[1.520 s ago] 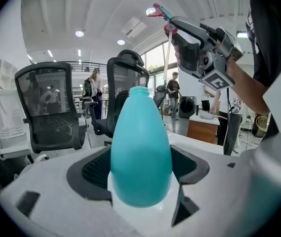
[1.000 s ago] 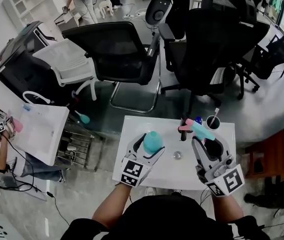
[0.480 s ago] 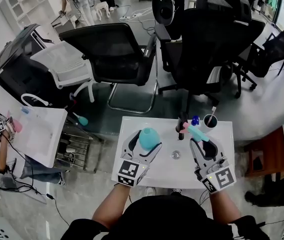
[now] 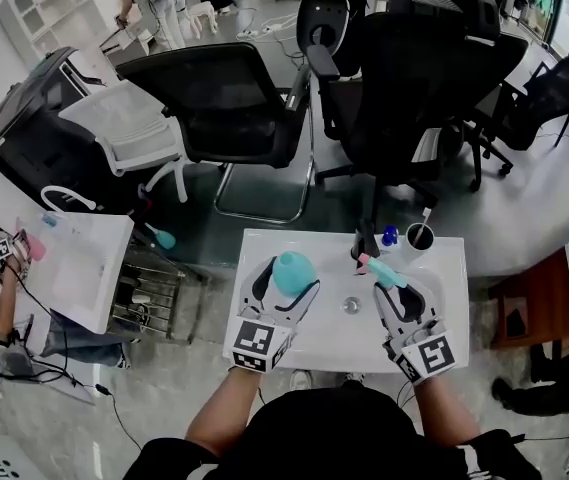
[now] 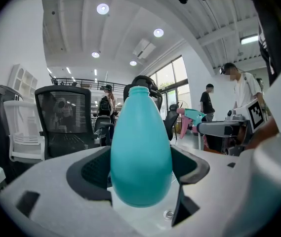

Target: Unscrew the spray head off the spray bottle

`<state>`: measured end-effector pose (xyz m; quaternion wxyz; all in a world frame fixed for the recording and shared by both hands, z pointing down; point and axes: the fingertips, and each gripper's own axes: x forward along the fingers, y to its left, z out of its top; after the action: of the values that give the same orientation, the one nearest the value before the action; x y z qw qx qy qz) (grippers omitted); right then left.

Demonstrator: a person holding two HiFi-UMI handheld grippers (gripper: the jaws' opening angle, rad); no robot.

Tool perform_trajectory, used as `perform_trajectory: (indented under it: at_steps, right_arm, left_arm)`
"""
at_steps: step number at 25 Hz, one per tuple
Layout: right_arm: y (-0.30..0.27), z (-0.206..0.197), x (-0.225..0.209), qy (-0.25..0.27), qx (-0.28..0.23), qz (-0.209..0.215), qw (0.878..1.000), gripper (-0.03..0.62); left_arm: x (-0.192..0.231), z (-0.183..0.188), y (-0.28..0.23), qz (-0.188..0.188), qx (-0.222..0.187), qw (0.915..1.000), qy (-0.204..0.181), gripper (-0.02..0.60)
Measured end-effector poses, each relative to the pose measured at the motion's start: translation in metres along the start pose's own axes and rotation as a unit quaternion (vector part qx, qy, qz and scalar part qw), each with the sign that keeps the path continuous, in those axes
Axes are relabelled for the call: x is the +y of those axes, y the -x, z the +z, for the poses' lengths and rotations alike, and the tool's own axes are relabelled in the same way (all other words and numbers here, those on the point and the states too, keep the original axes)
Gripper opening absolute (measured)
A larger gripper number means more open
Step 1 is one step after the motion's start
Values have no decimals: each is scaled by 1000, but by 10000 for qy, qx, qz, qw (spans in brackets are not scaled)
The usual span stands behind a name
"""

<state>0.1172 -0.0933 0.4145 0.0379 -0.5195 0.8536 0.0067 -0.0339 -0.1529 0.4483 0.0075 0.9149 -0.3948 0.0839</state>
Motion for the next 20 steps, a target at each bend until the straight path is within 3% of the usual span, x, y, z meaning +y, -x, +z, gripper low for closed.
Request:
perform_trajectory:
  at_steps: [20]
  right_arm:
    - [-4, 17, 4, 173, -182, -106, 9996, 135]
  left_arm:
    - [2, -1, 8, 86, -43, 10000, 23, 385]
